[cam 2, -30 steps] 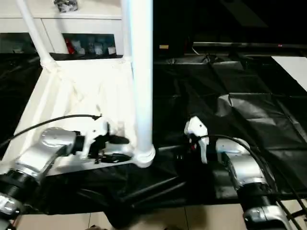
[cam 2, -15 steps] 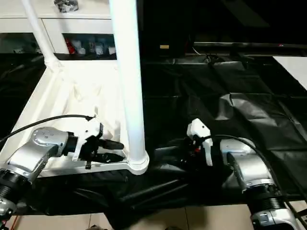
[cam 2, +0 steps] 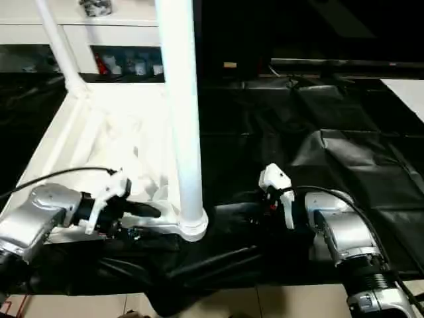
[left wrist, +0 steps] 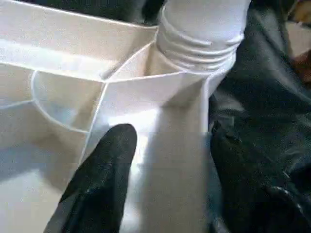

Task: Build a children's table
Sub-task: Rotate leg to tighten

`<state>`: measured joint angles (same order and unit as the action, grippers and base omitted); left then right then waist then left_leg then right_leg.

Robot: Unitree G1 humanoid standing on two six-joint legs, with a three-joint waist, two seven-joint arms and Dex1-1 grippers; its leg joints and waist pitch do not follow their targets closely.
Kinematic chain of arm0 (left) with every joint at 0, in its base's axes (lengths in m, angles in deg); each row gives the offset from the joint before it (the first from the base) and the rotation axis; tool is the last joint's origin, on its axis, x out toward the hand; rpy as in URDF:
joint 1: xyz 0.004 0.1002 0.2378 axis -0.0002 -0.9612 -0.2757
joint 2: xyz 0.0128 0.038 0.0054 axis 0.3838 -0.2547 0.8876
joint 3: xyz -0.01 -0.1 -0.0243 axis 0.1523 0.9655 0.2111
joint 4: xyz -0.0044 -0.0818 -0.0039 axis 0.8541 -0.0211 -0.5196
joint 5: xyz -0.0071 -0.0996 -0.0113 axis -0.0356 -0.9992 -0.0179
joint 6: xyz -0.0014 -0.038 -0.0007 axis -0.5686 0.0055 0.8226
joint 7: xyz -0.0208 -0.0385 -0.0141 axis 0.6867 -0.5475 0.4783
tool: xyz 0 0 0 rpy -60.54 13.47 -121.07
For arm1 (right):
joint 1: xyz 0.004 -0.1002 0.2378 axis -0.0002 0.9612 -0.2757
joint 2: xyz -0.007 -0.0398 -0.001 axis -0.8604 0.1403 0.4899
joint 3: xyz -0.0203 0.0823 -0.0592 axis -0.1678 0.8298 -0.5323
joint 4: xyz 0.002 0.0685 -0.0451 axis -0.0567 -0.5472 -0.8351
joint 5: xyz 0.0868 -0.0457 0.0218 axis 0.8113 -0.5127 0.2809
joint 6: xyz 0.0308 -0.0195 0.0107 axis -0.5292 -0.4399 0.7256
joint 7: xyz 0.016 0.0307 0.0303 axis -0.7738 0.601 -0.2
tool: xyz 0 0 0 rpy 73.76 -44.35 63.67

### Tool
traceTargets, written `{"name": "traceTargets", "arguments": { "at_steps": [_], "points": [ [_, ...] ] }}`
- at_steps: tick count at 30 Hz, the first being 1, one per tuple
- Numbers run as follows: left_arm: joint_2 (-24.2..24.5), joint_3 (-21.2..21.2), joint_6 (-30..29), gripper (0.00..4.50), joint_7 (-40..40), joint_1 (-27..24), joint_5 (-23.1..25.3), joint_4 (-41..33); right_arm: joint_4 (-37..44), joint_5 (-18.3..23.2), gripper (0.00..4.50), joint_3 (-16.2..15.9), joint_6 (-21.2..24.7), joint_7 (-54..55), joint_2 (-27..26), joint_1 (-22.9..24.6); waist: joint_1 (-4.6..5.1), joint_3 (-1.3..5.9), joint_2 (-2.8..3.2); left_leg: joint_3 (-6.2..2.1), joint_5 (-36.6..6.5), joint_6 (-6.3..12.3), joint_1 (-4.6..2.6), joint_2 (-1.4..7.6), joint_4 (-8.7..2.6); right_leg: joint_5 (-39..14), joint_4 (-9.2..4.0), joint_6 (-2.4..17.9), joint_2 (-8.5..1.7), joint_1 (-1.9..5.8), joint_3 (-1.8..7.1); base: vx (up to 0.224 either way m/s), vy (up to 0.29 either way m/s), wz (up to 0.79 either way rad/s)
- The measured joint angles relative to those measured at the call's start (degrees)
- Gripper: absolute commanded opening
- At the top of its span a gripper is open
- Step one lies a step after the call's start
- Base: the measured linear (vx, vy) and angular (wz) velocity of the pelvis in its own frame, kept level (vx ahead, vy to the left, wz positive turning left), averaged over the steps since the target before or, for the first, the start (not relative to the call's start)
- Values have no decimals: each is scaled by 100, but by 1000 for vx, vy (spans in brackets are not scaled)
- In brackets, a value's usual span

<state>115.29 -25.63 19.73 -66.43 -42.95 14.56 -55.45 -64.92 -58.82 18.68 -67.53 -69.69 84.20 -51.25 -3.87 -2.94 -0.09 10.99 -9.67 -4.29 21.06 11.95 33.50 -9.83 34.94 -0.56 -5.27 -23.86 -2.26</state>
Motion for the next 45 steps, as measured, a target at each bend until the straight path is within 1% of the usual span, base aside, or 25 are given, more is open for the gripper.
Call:
{"name": "traceTargets", "arguments": {
  "at_steps": [1,5,6,9,12,16,18,21,23,24,25,27,28,29,30,31,33,34,35,37,39,41,45],
  "points": [
    [-2,-18,53,246,0,29,30,44,35,0,349,-1,19,0,0,0,-1,0,2,-2,0,0,-1,0,0,0,0,-1,0,0,-1,0,0,0],
    [-8,-29,124,234,38,75,72,154,72,0,349,-1,26,-1,0,0,0,1,4,-22,0,0,-4,0,-2,-1,2,-2,0,1,-3,0,0,0],
    [-1,-24,81,209,15,79,63,153,72,0,349,-1,27,-2,0,0,1,1,5,-27,0,0,-4,0,-1,-2,2,-3,0,1,-3,0,0,0],
    [70,-23,-7,203,-144,80,41,149,73,0,349,-2,34,-2,7,1,44,0,5,-33,0,0,-4,-2,3,-2,0,-4,0,0,-3,0,0,0],
    [82,-23,-25,164,-240,78,38,148,73,0,349,-3,34,-1,11,0,57,0,5,-37,0,0,-3,-4,4,-2,0,-4,0,0,-3,0,0,0],
    [122,-16,-226,155,-368,48,-57,58,73,0,349,-6,36,1,11,0,54,1,6,-37,0,0,-2,-3,2,0,1,-1,1,0,-3,0,0,0],
    [130,-16,-293,129,-425,33,-90,8,73,0,349,-7,36,2,11,0,46,1,7,-37,0,0,-1,-3,2,3,2,4,1,0,-3,0,0,0],
    [129,-16,-373,118,-489,15,-117,-47,73,0,349,-10,50,2,11,0,28,3,9,-36,0,0,2,-3,-1,17,1,30,1,0,-3,0,0,0],
    [127,-15,-394,87,-517,15,-146,-51,73,2,349,-11,88,0,11,0,19,3,9,-34,-2,-1,3,-3,-5,13,0,30,1,-2,-5,0,0,0],
    [128,-15,-432,79,-536,8,-155,-70,73,12,349,-10,130,-2,11,-1,15,3,9,-33,-3,-3,3,-3,-6,12,0,30,1,-2,-6,0,0,0],
    [133,-16,-476,77,-550,-5,-154,-121,73,35,375,-10,202,-4,11,-3,14,3,9,-33,-4,-4,2,-3,-6,12,0,30,1,-1,-6,0,0,0],
    [139,-11,-572,56,-557,-34,-163,-200,73,130,381,-8,332,-10,11,-3,17,4,13,-32,-4,-4,0,-3,-3,12,1,30,1,0,-4,0,0,0],
    [142,-9,-601,35,-556,-43,-164,-220,73,150,401,-7,367,-11,11,-3,19,4,14,-32,-3,-4,-1,-3,-2,12,1,30,1,0,-4,0,0,0],
    [148,-9,-621,35,-556,-68,-163,-256,73,188,401,0,441,-11,11,-3,20,4,14,-33,-3,-4,-2,-3,-2,12,2,30,1,1,-3,0,0,0],
    [153,11,-628,25,-522,-114,-156,-304,75,234,416,5,512,-13,10,-3,23,5,15,-34,-3,-4,-3,-3,-1,11,2,29,1,2,-3,0,0,0],
    [158,16,-626,25,-513,-127,-148,-315,75,247,423,8,558,-16,10,-3,22,5,15,-34,-3,-4,-5,-3,-2,11,2,29,1,5,-3,0,0,0],
    [158,13,-588,7,-495,-135,-129,-317,81,267,429,9,637,-24,10,-3,20,5,15,-36,-3,-4,-5,-3,-2,7,2,22,1,5,-3,0,0,0],
    [152,13,-575,2,-469,-135,-96,-318,85,289,439,9,667,-23,9,-3,20,5,16,-36,-3,-4,-5,-3,-2,7,2,22,1,6,-4,0,0,0],
    [130,13,-563,0,-428,-135,-73,-317,86,301,446,11,671,-9,5,-4,19,6,17,-36,-3,-4,-5,-3,-1,8,1,23,1,7,-3,0,0,0],
    [-28,5,-466,0,-270,-110,20,-300,87,294,446,12,639,54,-20,-6,16,13,28,-37,-3,-4,-6,-6,2,6,1,20,-2,12,-1,0,0,0],
    [-340,-40,-462,0,27,66,164,-141,87,219,446,-13,487,133,-74,-23,-23,15,32,-31,-3,-4,-6,-8,2,-10,1,-6,-5,21,5,0,0,0],
    [-529,-51,-457,0,266,176,240,-22,99,171,446,-59,310,177,-128,-43,-30,15,32,-32,-3,-3,-8,-8,4,-11,1,-8,-5,25,4,0,0,0],
    [-883,-60,-430,0,605,435,345,343,25,-5,446,-159,-113,423,-368,-91,-12,15,34,-42,-3,-3,-7,-9,4,-13,0,-11,-4,26,-3,0,0,0]
  ]
}}
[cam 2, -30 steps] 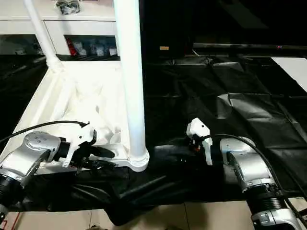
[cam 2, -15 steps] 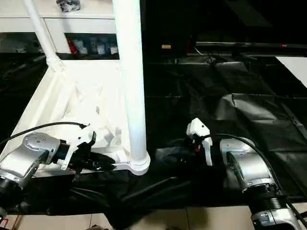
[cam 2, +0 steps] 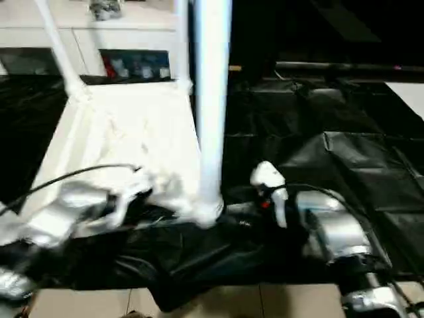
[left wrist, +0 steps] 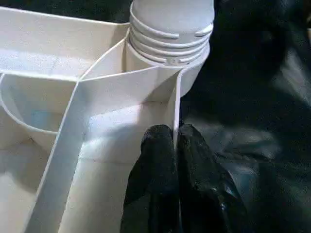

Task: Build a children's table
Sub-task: Rotate leg to tighten

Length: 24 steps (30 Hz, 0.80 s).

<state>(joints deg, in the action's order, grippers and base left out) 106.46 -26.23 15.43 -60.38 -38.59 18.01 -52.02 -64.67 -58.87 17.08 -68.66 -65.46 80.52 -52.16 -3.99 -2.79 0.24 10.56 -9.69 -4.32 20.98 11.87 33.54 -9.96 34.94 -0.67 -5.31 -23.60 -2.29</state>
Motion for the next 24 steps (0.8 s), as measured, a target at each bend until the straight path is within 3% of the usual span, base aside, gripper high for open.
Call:
{"name": "traceTargets", "arguments": {
  "at_steps": [6,12,13,24],
  "points": [
    [-169,-15,115,0,63,175,130,276,-546,-274,446,-23,-563,653,-388,-361,19,-3,2,-15,0,1,15,-5,1,-2,-8,-3,0,-3,-9,0,0,0],
    [-251,-111,222,0,-6,293,176,424,-758,-317,446,-49,-704,752,-484,-474,-59,-3,2,-17,1,2,17,-7,0,-2,-30,-2,-1,23,-5,0,0,0],
    [-255,-112,234,0,-17,302,189,439,-820,-320,420,-57,-709,748,-502,-505,-76,-3,2,-18,1,2,16,-7,-2,-1,-30,-2,-1,24,-6,0,0,0],
    [-269,-106,384,0,-58,334,246,555,-1285,-382,332,-130,-878,699,-654,-619,-113,-2,3,-18,1,1,9,-6,-31,-1,-22,-2,0,30,-9,0,0,0]
  ]
}}
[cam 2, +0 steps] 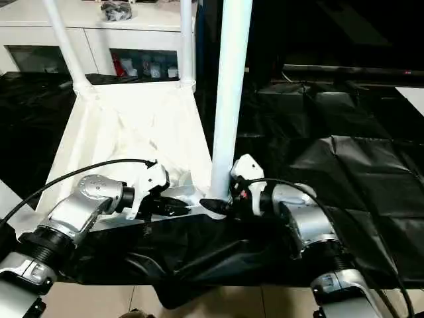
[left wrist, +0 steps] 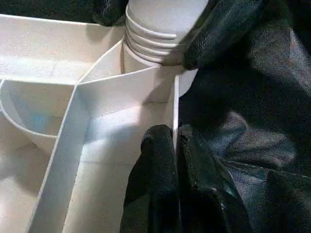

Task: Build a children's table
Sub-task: Rotate leg to tighten

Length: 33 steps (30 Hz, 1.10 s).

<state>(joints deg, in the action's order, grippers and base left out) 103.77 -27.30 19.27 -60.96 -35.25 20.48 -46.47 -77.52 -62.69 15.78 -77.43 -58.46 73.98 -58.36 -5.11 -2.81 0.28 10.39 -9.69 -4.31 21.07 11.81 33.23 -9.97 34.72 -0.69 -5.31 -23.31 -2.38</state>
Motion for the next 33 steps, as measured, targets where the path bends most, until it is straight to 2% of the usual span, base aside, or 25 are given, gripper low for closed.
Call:
{"name": "traceTargets", "arguments": {
  "at_steps": [5,11,14,17,19,22,24,25,26,27,28,29,30,31,32,33],
  "points": [
    [4,21,46,0,1,5,13,44,-192,-70,292,-48,-122,-7,-32,-117,12,-1,-1,-1,0,0,-3,0,0,0,0,-1,0,0,-2,0,0,0],
    [-17,87,68,0,22,8,59,105,-341,-85,276,-25,-246,111,-127,-145,36,-1,-2,-8,0,0,-7,0,-3,-1,-4,-2,1,-1,-9,0,0,0],
    [-81,120,78,0,172,85,71,259,-498,-90,275,76,-326,445,-288,-151,82,-1,-2,-25,0,0,-7,0,-18,-1,-40,-2,2,4,-29,0,0,0],
    [-241,183,52,0,566,215,152,471,-796,-142,274,216,-367,1148,-542,-276,176,-4,4,-44,0,0,-2,0,-30,-2,-113,-2,1,20,-67,0,0,0],
    [-571,293,-99,0,1196,402,281,736,-1157,-184,274,470,-353,2174,-879,-449,255,-16,24,-76,-1,0,-1,5,-33,-2,-206,-1,-17,51,-146,-32,29,-8],
    [-996,381,-300,0,1926,606,365,1004,-1477,-271,274,678,-312,3308,-1255,-661,346,-36,60,-99,-2,2,0,3,-37,-2,-328,0,-29,75,-206,-10,17,-4],
    [-1185,392,-335,0,2206,669,417,1109,-1594,-319,274,768,-314,3685,-1352,-737,381,-51,97,-122,-4,6,-15,4,-53,-2,-425,0,-78,126,-328,-27,53,-10],
    [-1229,403,-334,0,2270,669,436,1124,-1648,-324,309,792,-342,3771,-1389,-761,413,-66,120,-138,-8,12,-31,5,-70,-3,-485,0,-113,169,-431,0,0,0],
    [-1231,416,-327,0,2271,669,439,1131,-1666,-326,330,807,-372,3788,-1412,-765,429,-80,143,-148,-9,13,-40,10,-84,-3,-517,0,-124,200,-476,0,0,0],
    [-1231,425,-313,0,2268,669,441,1147,-1690,-325,344,820,-410,3789,-1428,-765,439,-97,155,-148,-9,13,-62,11,-110,-10,-527,12,-125,230,-480,0,0,0],
    [-1231,425,-295,0,2261,669,452,1163,-1715,-324,346,832,-453,3785,-1453,-766,423,-114,150,-114,-8,12,-70,10,-159,-45,-432,65,-118,243,-464,0,0,0],
    [-1221,403,-205,0,2204,669,497,1199,-1749,-311,353,854,-500,3736,-1468,-756,360,-139,102,-4,-8,13,-129,16,-202,-231,-177,183,-129,209,-373,0,0,0],
    [-1213,377,-142,0,2158,668,528,1206,-1766,-308,366,866,-504,3704,-1460,-755,306,-146,22,103,-8,12,-191,11,-220,-328,7,194,-123,166,-260,43,-97,26],
    [-1173,348,-47,0,2054,660,551,1197,-1783,-310,379,867,-527,3629,-1437,-759,267,-170,-58,157,-46,-14,-266,-13,-114,-324,4,99,-128,72,-164,97,-112,3],
    [-1119,336,43,0,1922,625,548,1165,-1786,-313,379,848,-570,3499,-1427,-771,145,-177,-62,72,-345,36,-280,-4,103,-310,28,77,-154,32,-204,121,-71,-9],
    [-1016,326,106,0,1791,630,544,1110,-1766,-311,386,824,-619,3347,-1415,-786,89,-139,34,-111,-307,0,-247,-44,109,-305,17,68,-168,27,-333,144,-12,-37]
  ]
}}
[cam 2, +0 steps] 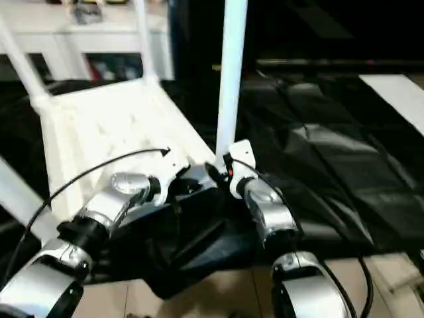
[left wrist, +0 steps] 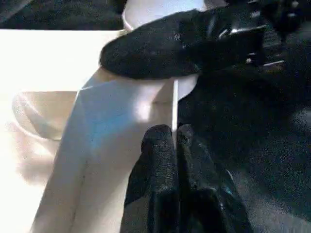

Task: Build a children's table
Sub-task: Rotate leg to tighten

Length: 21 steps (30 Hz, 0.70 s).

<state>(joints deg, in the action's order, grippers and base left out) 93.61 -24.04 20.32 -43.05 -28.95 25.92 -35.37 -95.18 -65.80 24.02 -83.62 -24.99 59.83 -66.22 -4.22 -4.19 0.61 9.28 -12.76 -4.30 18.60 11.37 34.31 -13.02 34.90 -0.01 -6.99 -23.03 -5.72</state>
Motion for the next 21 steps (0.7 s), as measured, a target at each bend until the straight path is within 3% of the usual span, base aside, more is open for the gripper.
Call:
{"name": "traceTargets", "arguments": {
  "at_steps": [1,2,4,8,13,21],
  "points": [
    [115,-20,96,0,-190,13,1,-53,21,3,397,-53,-36,-305,95,14,-25,24,17,-85,117,-53,41,-22,-62,22,-8,-2,42,-45,-5,101,-25,-13],
    [169,-32,143,0,-309,6,-2,-96,32,5,397,-92,-55,-507,161,14,-23,31,2,-90,196,-98,56,-16,-76,117,-10,44,71,-64,17,101,-25,-13],
    [275,-51,222,0,-532,-45,-44,-178,74,2,397,-193,-84,-876,285,19,-2,37,-35,-45,203,-120,55,-19,-69,333,-11,99,70,-70,74,28,-49,14],
    [627,-19,376,0,-1249,-193,-241,-325,488,100,397,-431,-145,-2166,760,245,1,42,-35,-12,204,-120,58,17,-148,338,-3,97,87,-77,73,22,-22,8],
    [1026,-28,606,0,-2136,-242,-390,-406,1005,372,397,-660,31,-3535,1195,448,-95,45,-32,41,207,-122,100,129,-158,337,6,123,178,-91,70,33,-23,6],
    [1358,-65,694,0,-2842,-243,-479,-410,1276,461,397,-819,85,-4192,1267,563,-96,50,-40,47,206,-126,140,148,-142,309,4,140,174,-97,42,15,-7,1]
  ]
}}
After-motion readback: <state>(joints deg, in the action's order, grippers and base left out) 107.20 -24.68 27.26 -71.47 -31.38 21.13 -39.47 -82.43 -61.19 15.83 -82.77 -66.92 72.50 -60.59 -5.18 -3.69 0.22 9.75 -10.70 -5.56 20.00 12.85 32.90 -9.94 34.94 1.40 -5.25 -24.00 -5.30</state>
